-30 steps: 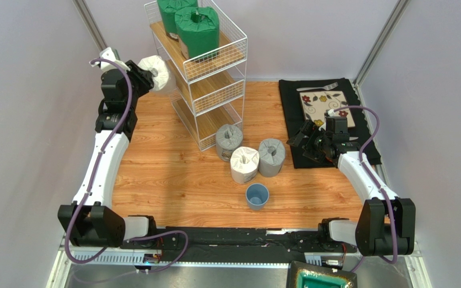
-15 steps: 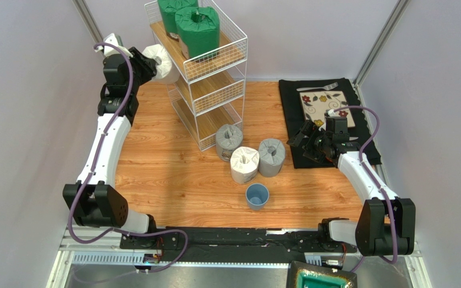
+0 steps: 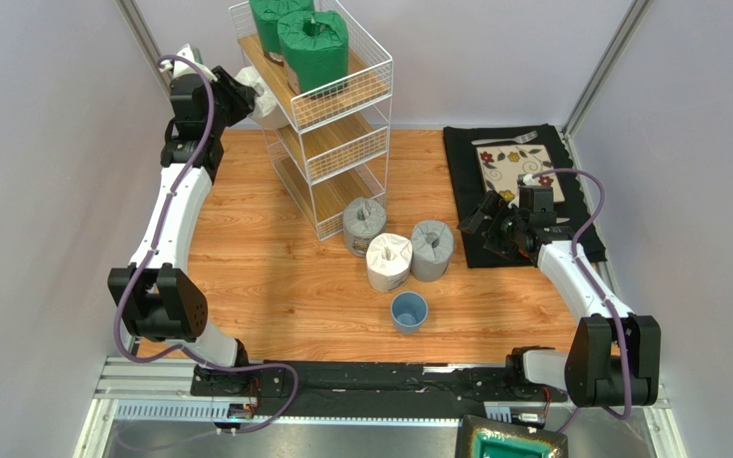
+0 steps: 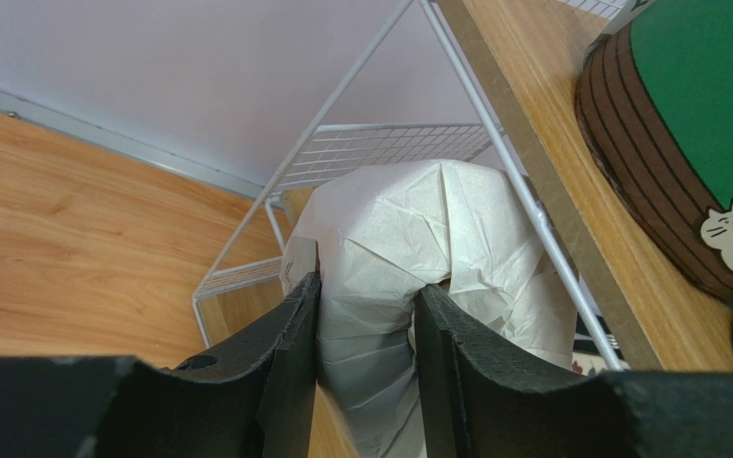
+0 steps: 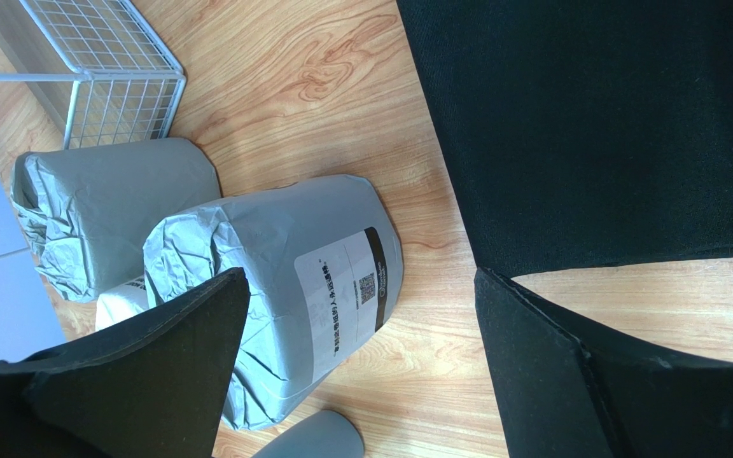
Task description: Place and organize the paper towels onto the shelf
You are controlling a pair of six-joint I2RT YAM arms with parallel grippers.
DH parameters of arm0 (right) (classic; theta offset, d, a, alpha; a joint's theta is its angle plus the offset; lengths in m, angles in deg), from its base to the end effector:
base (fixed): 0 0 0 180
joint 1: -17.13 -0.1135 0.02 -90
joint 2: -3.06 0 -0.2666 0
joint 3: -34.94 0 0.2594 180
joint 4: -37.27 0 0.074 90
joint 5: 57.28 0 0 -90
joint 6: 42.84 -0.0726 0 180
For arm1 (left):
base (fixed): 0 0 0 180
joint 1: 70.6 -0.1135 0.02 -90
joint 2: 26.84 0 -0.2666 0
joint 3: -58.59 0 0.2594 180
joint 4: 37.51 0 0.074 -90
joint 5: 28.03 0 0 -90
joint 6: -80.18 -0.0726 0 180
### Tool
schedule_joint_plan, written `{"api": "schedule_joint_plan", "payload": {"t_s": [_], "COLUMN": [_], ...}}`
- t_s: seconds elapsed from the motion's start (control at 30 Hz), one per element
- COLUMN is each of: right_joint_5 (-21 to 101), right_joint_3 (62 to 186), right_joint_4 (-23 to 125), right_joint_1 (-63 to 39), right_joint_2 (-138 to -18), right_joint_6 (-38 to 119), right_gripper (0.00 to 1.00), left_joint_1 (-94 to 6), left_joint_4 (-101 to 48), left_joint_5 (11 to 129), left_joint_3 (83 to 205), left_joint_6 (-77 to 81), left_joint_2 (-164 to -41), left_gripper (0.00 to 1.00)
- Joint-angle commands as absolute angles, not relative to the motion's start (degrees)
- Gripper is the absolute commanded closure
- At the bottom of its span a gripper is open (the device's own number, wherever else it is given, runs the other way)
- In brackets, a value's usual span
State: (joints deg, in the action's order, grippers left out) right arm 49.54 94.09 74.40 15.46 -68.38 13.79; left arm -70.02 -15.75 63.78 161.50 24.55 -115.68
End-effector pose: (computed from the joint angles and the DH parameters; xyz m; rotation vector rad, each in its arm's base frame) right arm 0.2812 0.0292 0.2020 0.5470 2.4232 0.6258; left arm 0.4114 -0.0065 0.4235 -0.4794 1.6606 -0.4796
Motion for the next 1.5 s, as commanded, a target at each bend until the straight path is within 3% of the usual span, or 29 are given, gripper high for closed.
{"api": "schedule_joint_plan", "payload": {"t_s": [0.0,0.63,1.47], "right_joint_5": [49.0,49.2,49.8], "right_joint_3": [95.2,94.9,95.2], "right_joint_4": [74.1,73.9,73.8], "right_joint_1": [16.0,16.0,16.1], "right_joint_2": [-67.9,-68.6,-68.7], "right_joint_6": [14.6,14.4,14.0], "right_gripper": [0.09,0.09,0.09], "left_joint_1": [-70.3,-70.3,-71.6], "left_joint_4": [-18.9,-15.7,-12.2], "left_joint_5": [67.2,75.3,76.4], "left_joint_3": [166.5,171.8,172.6], "left_joint_6": [26.6,27.7,26.2], "left_joint_2": [-116.8,-118.9,-119.1], "left_gripper": [0.54,0.54,0.53]}}
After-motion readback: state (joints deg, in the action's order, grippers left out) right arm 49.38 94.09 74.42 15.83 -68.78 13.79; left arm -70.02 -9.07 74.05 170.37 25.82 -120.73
